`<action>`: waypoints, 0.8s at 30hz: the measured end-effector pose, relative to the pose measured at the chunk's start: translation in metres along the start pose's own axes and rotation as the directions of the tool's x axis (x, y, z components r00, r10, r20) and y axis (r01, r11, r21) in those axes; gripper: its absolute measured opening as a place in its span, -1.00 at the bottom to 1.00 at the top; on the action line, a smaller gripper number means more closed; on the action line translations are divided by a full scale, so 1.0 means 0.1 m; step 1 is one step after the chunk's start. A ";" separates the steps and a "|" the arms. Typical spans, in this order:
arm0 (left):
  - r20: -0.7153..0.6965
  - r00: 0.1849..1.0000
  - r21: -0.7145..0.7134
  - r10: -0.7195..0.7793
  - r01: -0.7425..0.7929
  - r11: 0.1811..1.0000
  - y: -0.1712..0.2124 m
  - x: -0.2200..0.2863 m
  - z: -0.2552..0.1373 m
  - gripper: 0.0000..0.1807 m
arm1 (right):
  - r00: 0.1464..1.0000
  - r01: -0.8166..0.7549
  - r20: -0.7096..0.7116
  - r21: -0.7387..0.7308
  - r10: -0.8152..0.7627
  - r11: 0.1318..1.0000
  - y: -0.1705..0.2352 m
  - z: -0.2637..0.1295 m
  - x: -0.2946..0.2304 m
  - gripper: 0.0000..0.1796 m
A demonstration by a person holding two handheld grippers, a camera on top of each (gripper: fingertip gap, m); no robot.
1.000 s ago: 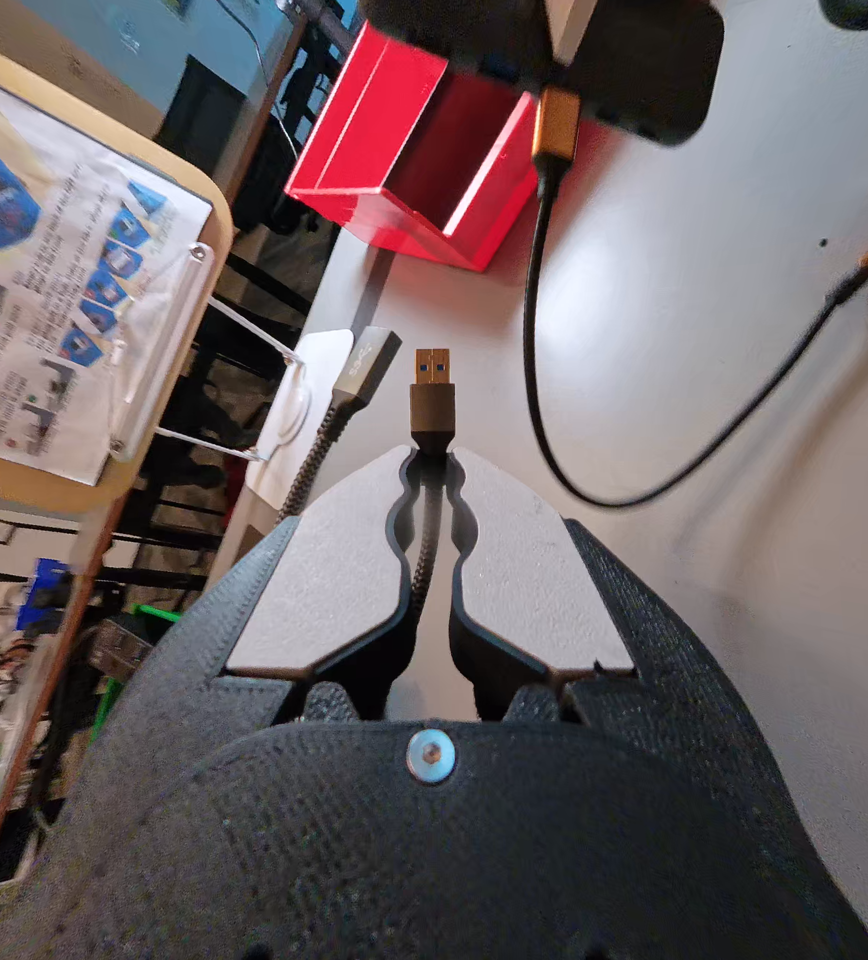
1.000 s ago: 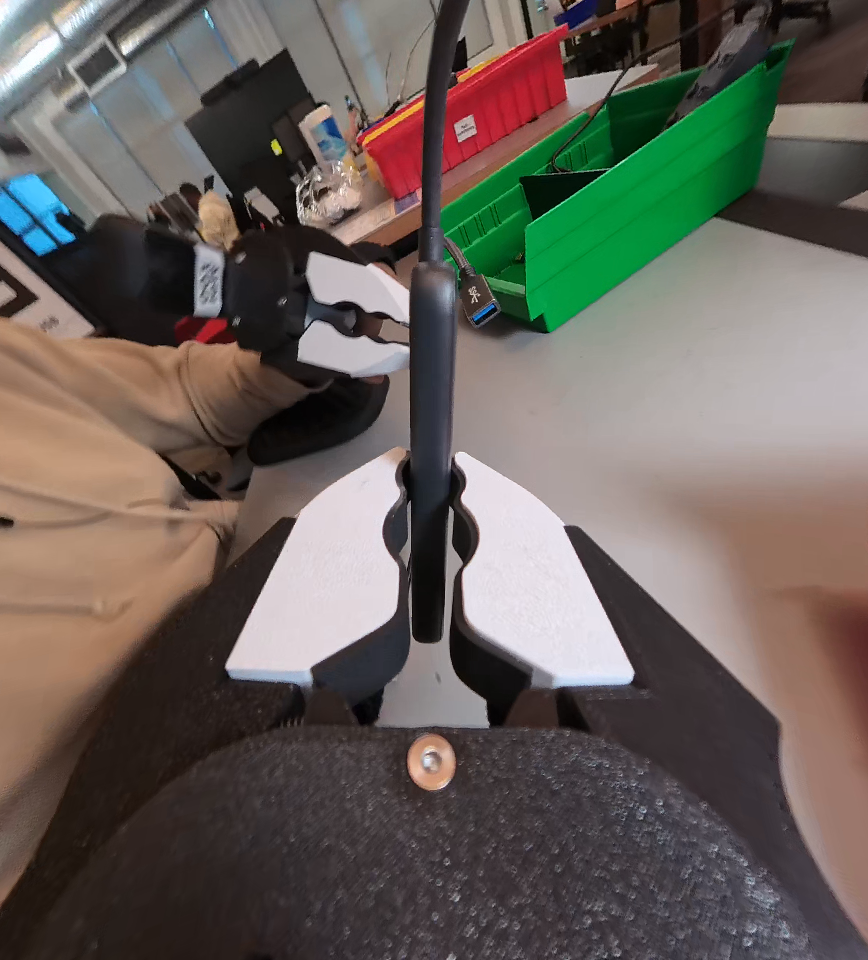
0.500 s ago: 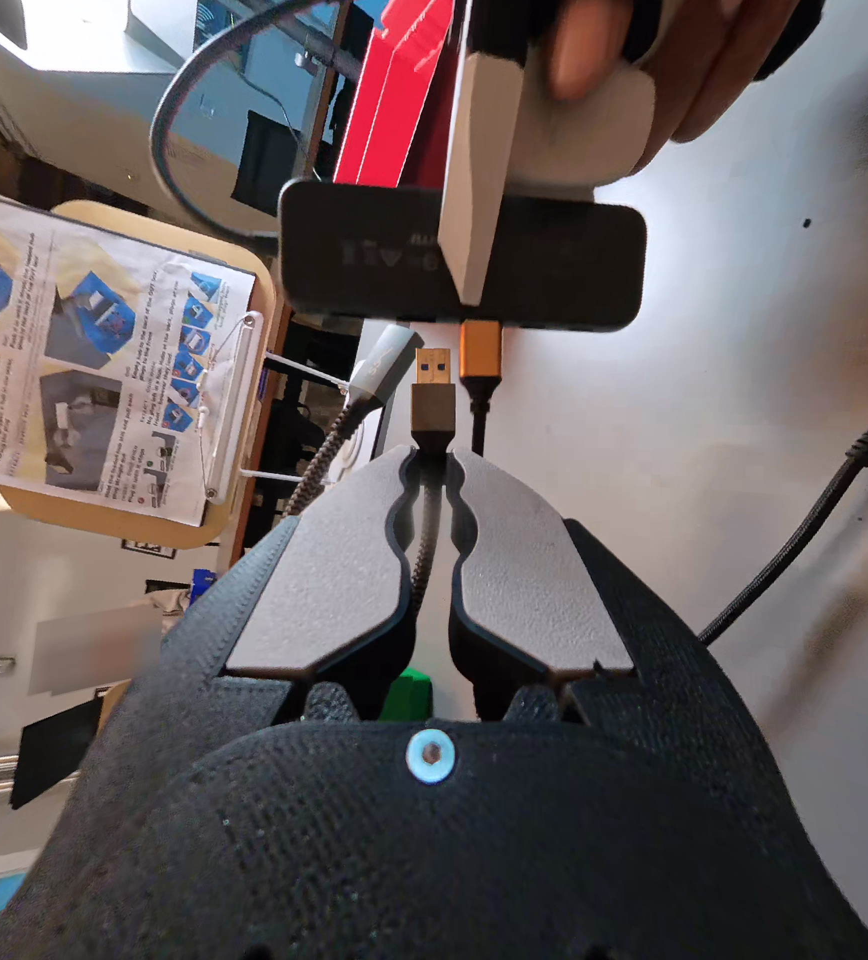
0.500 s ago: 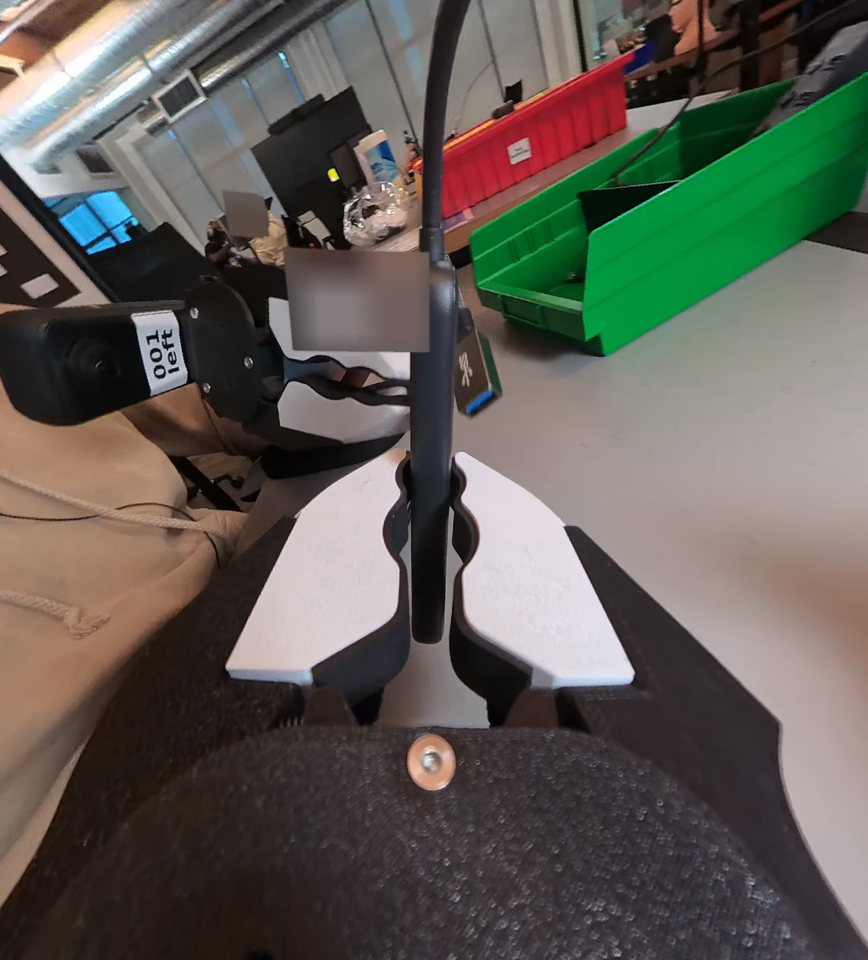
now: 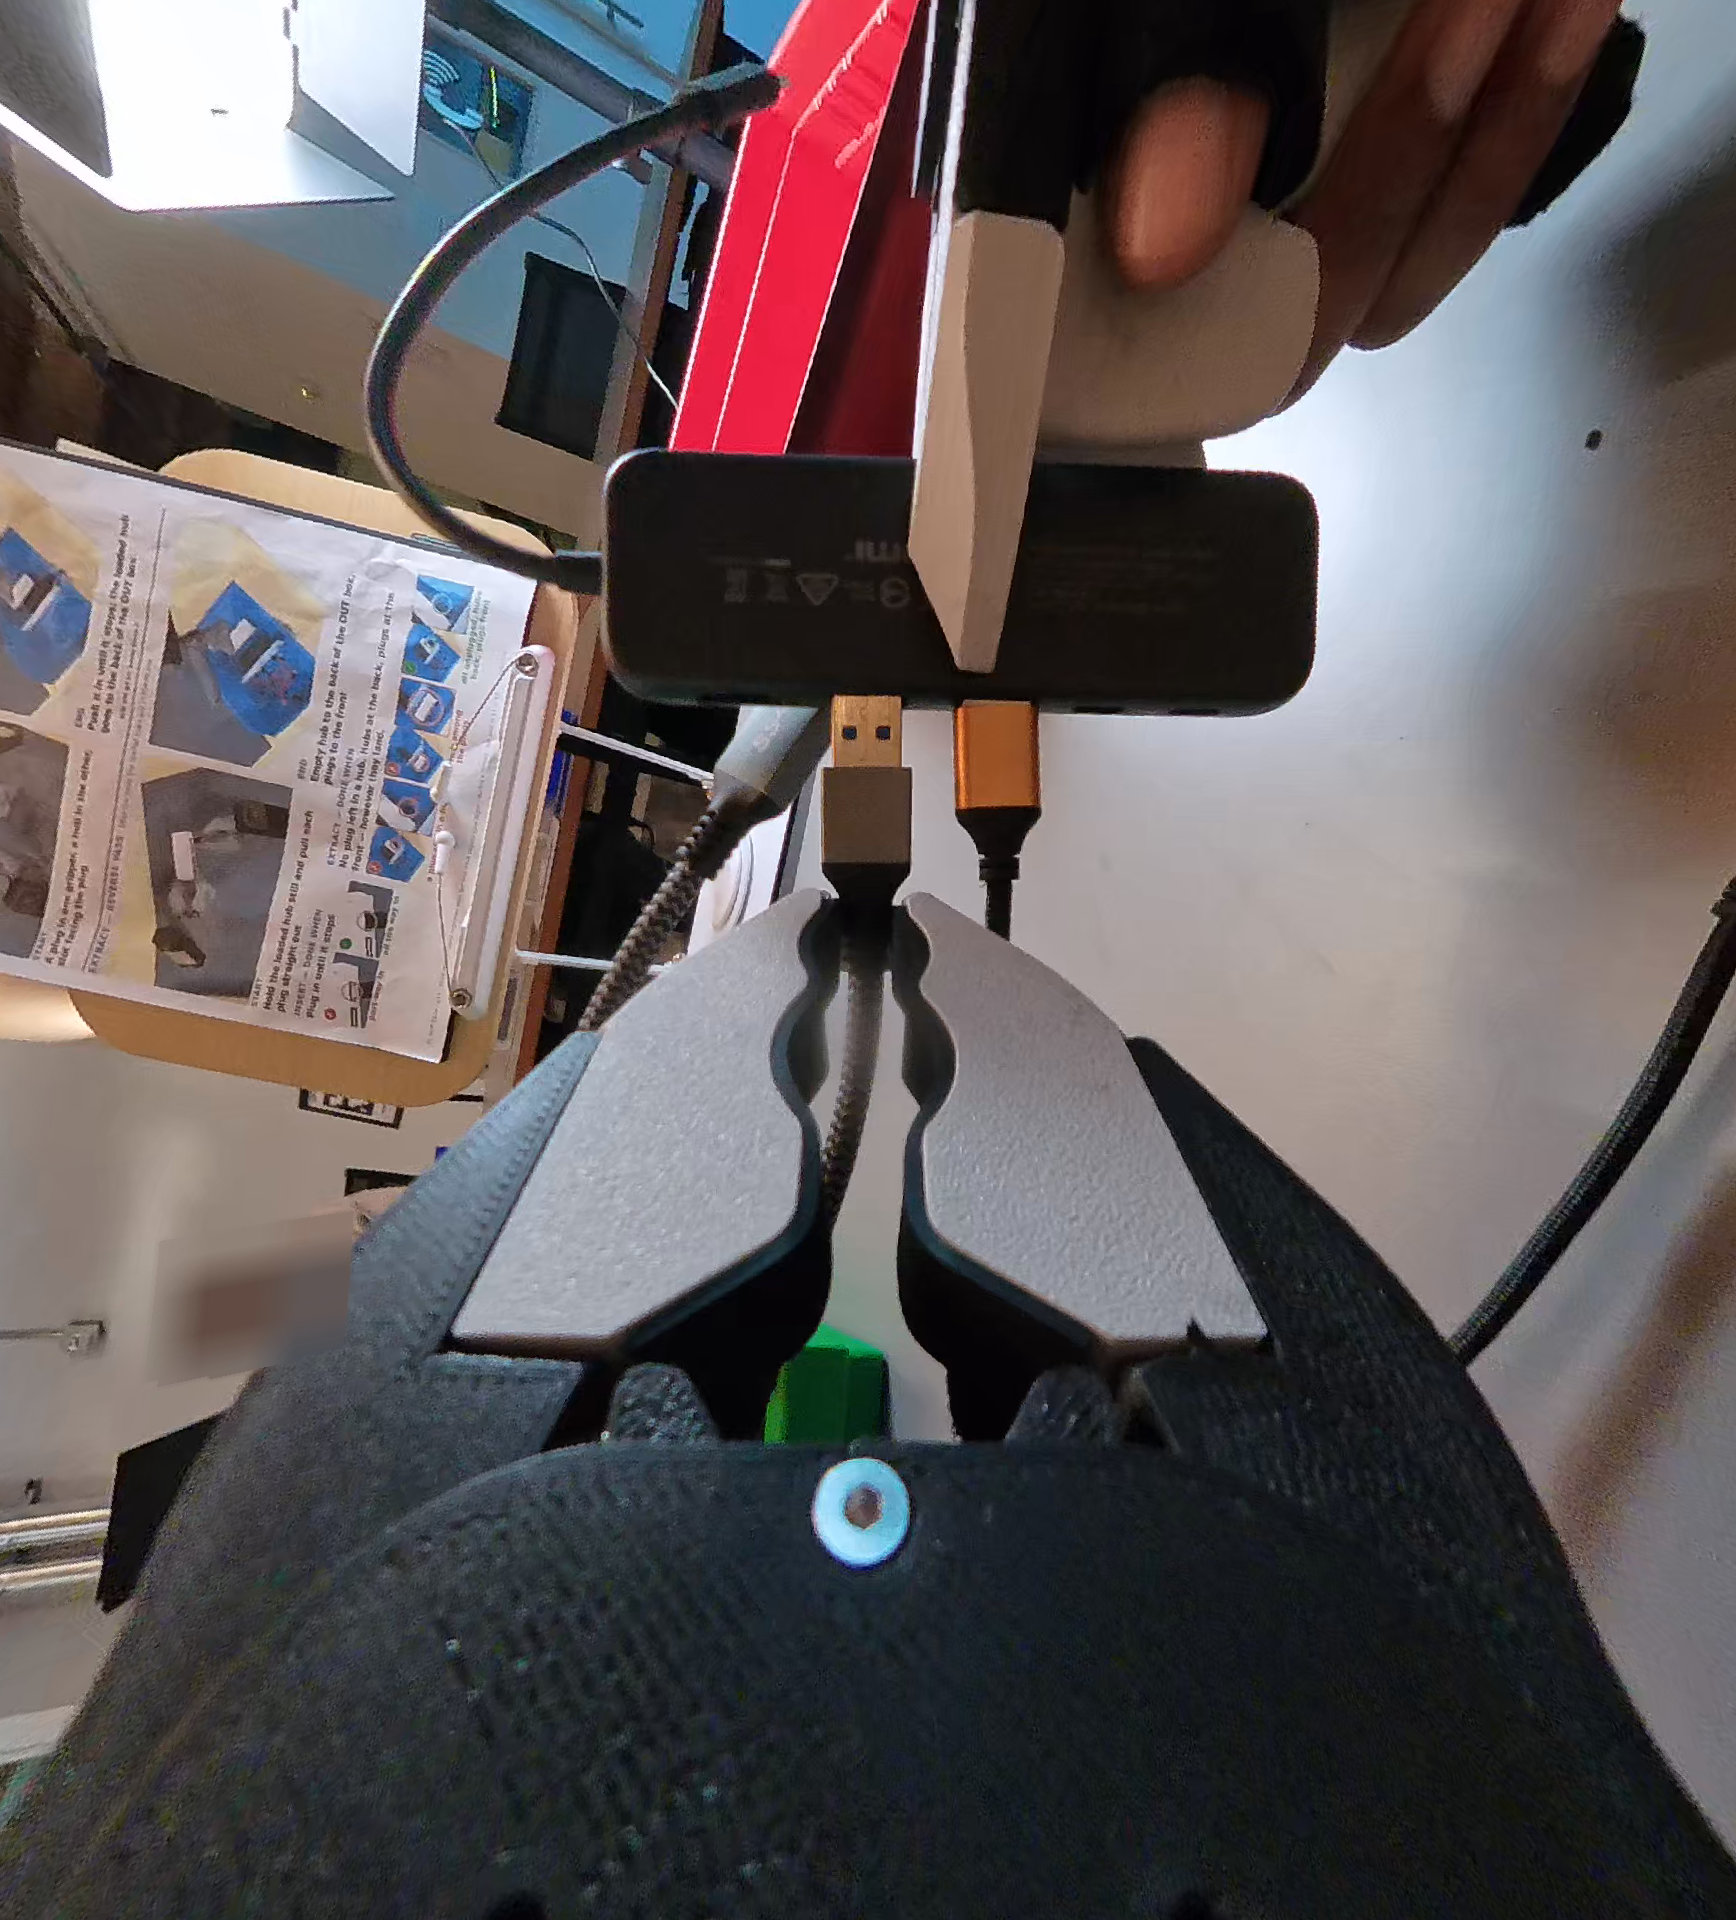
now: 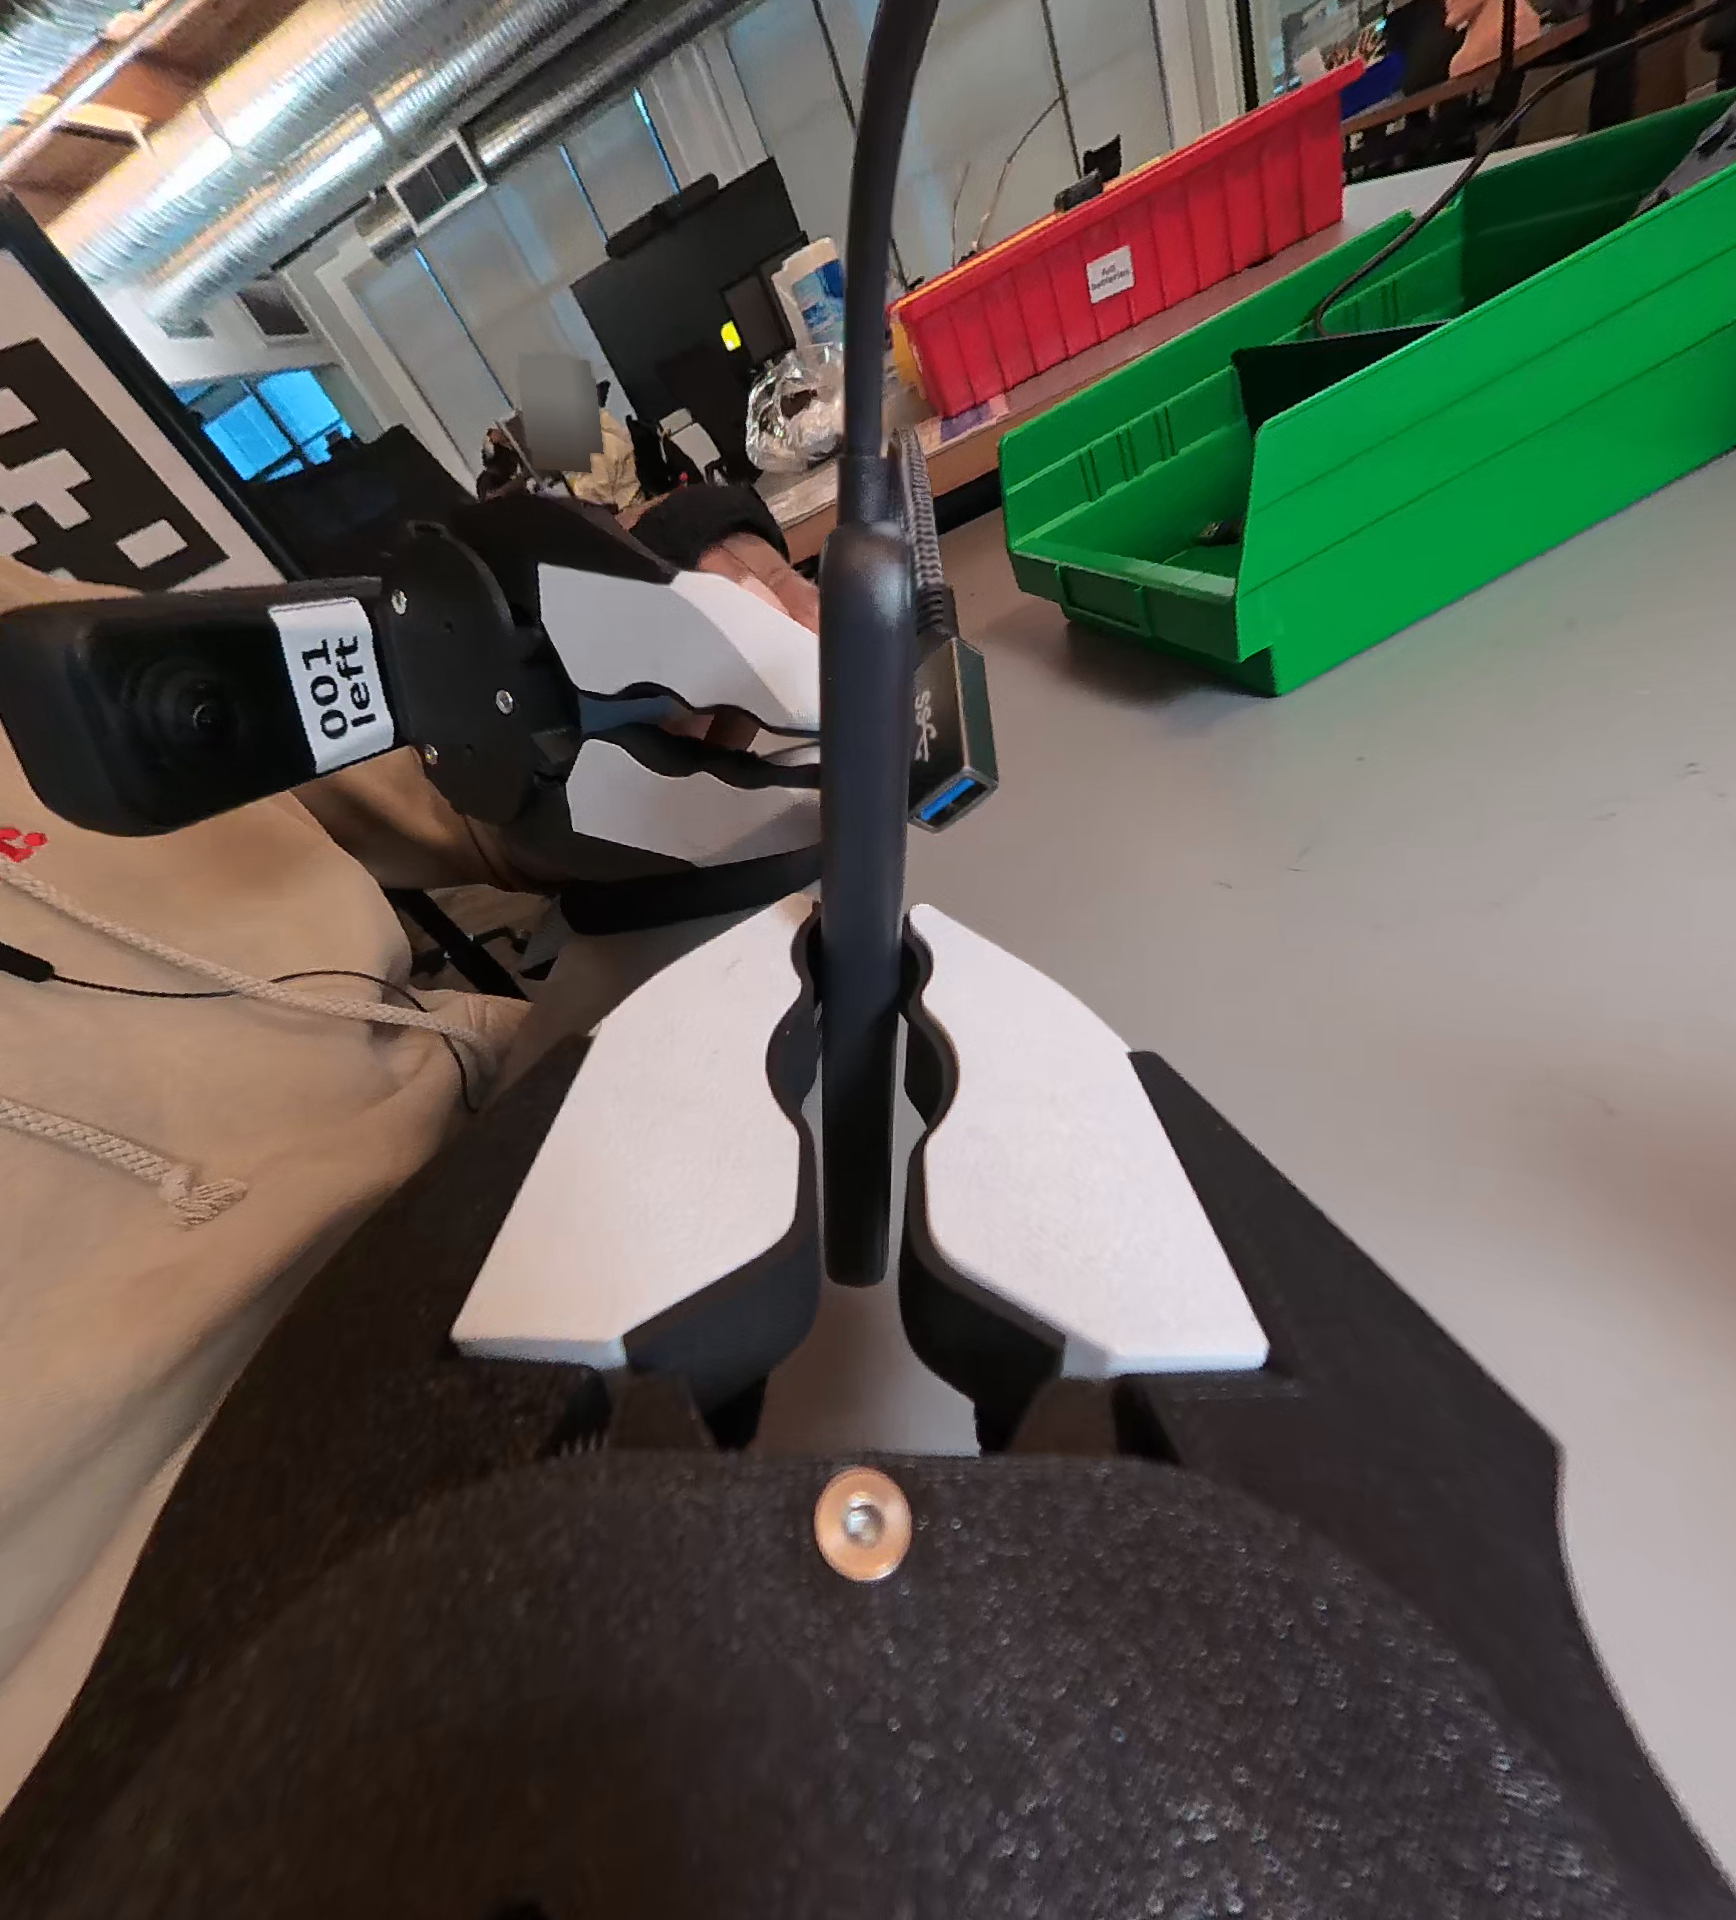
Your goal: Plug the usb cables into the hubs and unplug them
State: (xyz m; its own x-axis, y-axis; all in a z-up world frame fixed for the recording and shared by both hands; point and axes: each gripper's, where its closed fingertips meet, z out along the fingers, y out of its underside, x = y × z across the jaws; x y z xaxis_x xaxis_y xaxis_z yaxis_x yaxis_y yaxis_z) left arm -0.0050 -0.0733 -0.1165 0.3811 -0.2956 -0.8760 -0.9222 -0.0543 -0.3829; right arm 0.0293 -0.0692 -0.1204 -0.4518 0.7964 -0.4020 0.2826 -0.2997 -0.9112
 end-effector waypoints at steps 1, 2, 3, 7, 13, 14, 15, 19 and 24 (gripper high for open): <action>-0.002 1.000 0.001 0.007 -0.007 1.000 0.00 0.01 0.00 -0.90 | 1.000 0.000 -0.002 -0.020 0.000 1.000 0.03 0.02 0.00 -0.87; -0.004 1.000 -0.012 0.016 -0.016 1.000 0.02 0.03 0.01 -0.90 | 1.000 0.004 -0.017 -0.032 -0.004 0.999 0.05 0.03 0.01 -0.87; -0.006 1.000 -0.024 0.025 -0.026 0.999 0.03 0.04 0.02 -0.90 | 1.000 0.002 -0.030 -0.041 -0.003 0.999 0.06 0.04 0.02 -0.87; -0.037 0.999 -0.005 0.027 -0.027 1.000 0.03 0.10 0.01 -0.90 | 0.996 -0.030 -0.086 -0.095 0.022 0.995 0.14 0.07 0.09 -0.87; -0.108 0.994 0.095 0.003 0.007 0.995 0.00 0.16 -0.06 -0.91 | 0.997 -0.067 -0.053 -0.199 0.057 0.978 0.31 0.15 0.00 -0.87; -0.122 0.992 0.105 0.018 -0.006 0.994 0.00 0.18 -0.07 -0.90 | 0.997 -0.070 -0.052 -0.217 0.060 0.974 0.33 0.15 0.00 -0.87; -0.140 0.990 0.109 0.017 -0.002 0.994 0.02 0.20 -0.07 -0.90 | 0.997 -0.073 -0.052 -0.232 0.063 0.970 0.35 0.16 -0.01 -0.87; -0.207 0.975 0.134 -0.085 0.115 0.984 0.01 0.17 -0.09 -0.90 | 0.996 -0.081 -0.056 -0.150 0.073 0.985 0.20 0.14 -0.02 -0.85; -0.224 0.972 0.140 -0.065 0.098 0.985 -0.03 0.25 -0.08 -0.90 | 0.991 -0.131 -0.034 -0.129 0.128 0.983 0.16 0.08 -0.03 -0.87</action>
State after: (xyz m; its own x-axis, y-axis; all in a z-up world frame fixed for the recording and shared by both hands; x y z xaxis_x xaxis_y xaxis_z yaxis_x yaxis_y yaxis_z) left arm 0.0065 -0.0886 -0.1353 0.4159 -0.4978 -0.7611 -0.8619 0.0511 -0.5044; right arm 0.0286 -0.0811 -0.1348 -0.3831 0.7689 -0.5119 0.4463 -0.3311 -0.8314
